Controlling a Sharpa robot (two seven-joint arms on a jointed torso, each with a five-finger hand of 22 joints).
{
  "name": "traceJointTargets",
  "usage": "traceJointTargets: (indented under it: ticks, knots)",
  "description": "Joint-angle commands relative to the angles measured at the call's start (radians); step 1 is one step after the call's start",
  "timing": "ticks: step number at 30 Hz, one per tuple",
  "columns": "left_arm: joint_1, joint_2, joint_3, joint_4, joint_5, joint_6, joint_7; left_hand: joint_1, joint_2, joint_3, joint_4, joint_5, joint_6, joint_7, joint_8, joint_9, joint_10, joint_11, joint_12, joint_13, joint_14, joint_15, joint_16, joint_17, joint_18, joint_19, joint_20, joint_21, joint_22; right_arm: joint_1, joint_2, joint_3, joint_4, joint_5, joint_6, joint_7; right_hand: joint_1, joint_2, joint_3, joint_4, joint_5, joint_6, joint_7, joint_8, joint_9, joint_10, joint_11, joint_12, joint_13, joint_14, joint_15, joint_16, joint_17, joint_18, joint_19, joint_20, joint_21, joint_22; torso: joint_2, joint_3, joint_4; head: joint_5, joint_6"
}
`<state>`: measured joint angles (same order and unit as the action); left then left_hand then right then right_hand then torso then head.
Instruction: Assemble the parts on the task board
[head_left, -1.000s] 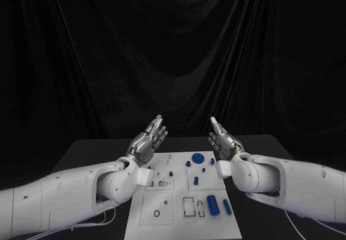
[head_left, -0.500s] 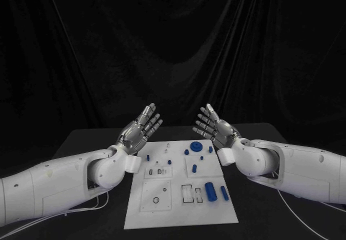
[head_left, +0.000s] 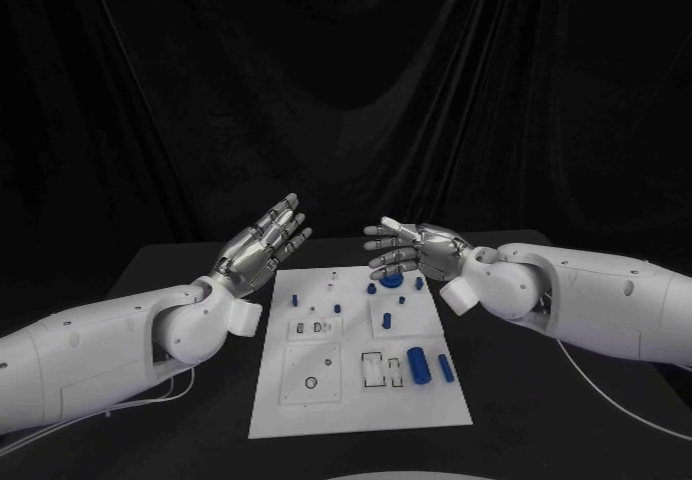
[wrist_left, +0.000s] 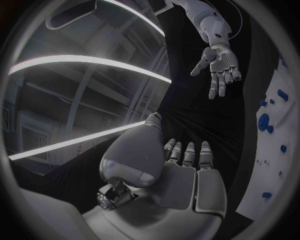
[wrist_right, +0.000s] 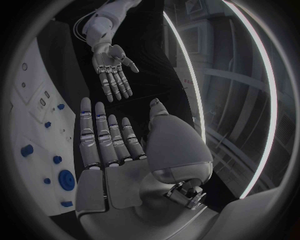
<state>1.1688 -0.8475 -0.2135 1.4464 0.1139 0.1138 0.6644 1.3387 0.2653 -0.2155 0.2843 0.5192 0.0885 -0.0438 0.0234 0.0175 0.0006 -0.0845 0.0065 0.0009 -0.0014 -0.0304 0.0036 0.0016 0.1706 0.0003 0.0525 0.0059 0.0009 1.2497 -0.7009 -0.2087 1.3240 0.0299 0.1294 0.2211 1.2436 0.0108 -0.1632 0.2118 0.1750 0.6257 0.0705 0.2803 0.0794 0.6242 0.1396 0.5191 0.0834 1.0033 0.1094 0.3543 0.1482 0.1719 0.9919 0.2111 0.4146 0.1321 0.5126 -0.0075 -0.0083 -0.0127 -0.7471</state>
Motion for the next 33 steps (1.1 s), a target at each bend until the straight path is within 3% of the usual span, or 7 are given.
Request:
traceJointTargets:
  ticks: [1,9,14,18,20,25,33]
  knots:
    - [-0.001,-0.010,0.001,-0.001,-0.072,-0.004,0.036,0.012,0.001,0.006,0.002,0.018,0.007,0.005,0.008,0.002,-0.001,0.007,-0.007,-0.001,0.001,-0.055,-0.004,-0.002,0.010,0.000,-0.026,-0.006,-0.001,0.032,0.018,0.001,-0.034,-0.482,0.010,-0.037,0.072,0.017,-0.014,-0.005,0.006,0.079,0.014,0.011,-0.001,0.142,-0.003,-0.023,-0.017,0.167,-0.043,-0.005,0.002,0.011,0.139,-0.043,0.024,0.000,0.000,-0.0006,-0.0004,-0.005,-0.014]
    - [0.002,-0.069,0.001,0.037,-0.080,0.002,0.021,0.038,0.000,0.018,0.000,0.043,0.000,-0.027,0.006,0.000,-0.001,-0.032,-0.007,-0.001,0.001,-0.046,-0.004,-0.002,0.008,0.000,-0.001,-0.006,-0.001,0.109,0.034,0.001,-0.042,-1.385,-0.161,0.048,0.251,0.055,0.058,-0.069,0.096,0.171,-0.007,-0.033,-0.012,0.279,-0.044,-0.148,-0.023,0.409,-0.112,-0.014,0.027,0.012,0.341,-0.111,0.055,0.006,0.002,-0.0009,-0.0013,-0.006,-0.029]
    - [0.008,-0.107,0.002,0.067,-0.081,-0.005,0.012,0.047,0.000,0.021,-0.002,0.053,0.003,-0.031,0.008,0.001,-0.001,-0.035,-0.007,-0.001,0.001,-0.048,-0.004,-0.002,0.007,0.000,0.009,-0.006,-0.001,0.137,0.031,0.002,-0.028,-1.830,-0.259,0.078,0.242,0.013,0.117,0.003,0.017,0.232,-0.128,-0.084,-0.011,0.364,-0.114,-0.283,-0.021,0.499,-0.159,0.077,0.120,0.010,0.416,-0.153,0.122,0.055,0.007,-0.0026,0.0000,0.000,-0.042]
    - [0.012,-0.135,0.002,0.088,-0.082,-0.020,0.011,0.052,-0.001,0.023,-0.003,0.061,0.008,-0.027,0.010,0.002,-0.001,-0.030,-0.007,-0.001,0.001,-0.052,-0.004,-0.002,0.008,0.000,0.009,-0.006,-0.001,0.150,0.039,0.002,-0.032,-1.971,-0.276,0.075,0.238,-0.015,0.183,0.026,0.017,0.258,-0.109,-0.121,-0.009,0.401,-0.123,-0.357,-0.019,0.496,-0.160,0.167,0.206,0.006,0.407,-0.159,0.177,0.108,0.018,-0.0023,0.0047,0.001,-0.043]
    - [0.014,-0.144,0.002,0.095,-0.082,-0.026,0.011,0.054,-0.002,0.023,-0.003,0.065,0.010,-0.024,0.011,0.003,-0.001,-0.027,-0.007,-0.001,0.001,-0.050,-0.004,-0.002,0.008,0.000,0.010,-0.006,-0.001,0.155,0.045,0.002,-0.038,-2.012,-0.284,0.072,0.234,-0.039,0.232,0.026,0.018,0.268,-0.120,-0.144,-0.009,0.415,-0.128,-0.392,-0.018,0.499,-0.169,0.387,0.382,-0.032,0.445,-0.168,0.468,0.458,0.029,-0.0024,0.0070,0.002,-0.046]
    - [0.016,-0.149,0.002,0.099,-0.082,-0.015,-0.002,0.059,-0.002,0.026,-0.002,0.073,0.012,-0.021,0.012,0.003,-0.001,-0.023,-0.007,-0.001,0.001,-0.030,-0.004,-0.002,0.009,0.000,0.016,-0.006,-0.001,0.159,0.054,0.002,-0.046,-2.053,-0.287,0.032,0.214,-0.073,0.300,0.023,0.020,0.245,-0.134,-0.186,-0.012,0.405,-0.139,-0.444,-0.019,0.498,-0.193,0.727,0.730,-0.066,0.443,-0.188,0.760,0.811,0.047,-0.0030,0.0139,-0.001,-0.037]
    - [0.018,-0.140,0.002,0.081,-0.082,0.047,-0.025,0.054,0.005,0.023,0.006,0.047,0.022,-0.006,0.018,0.004,-0.001,-0.001,-0.007,-0.001,0.001,0.018,-0.004,-0.002,0.008,0.000,0.063,-0.006,-0.001,0.158,0.064,0.002,-0.060,-2.069,-0.280,-0.036,0.201,-0.079,0.319,-0.018,0.017,0.195,-0.152,-0.212,-0.012,0.337,-0.139,-0.454,-0.019,0.474,-0.200,0.713,0.692,-0.064,0.412,-0.192,0.791,0.839,0.088,-0.0055,0.0353,-0.010,-0.012]
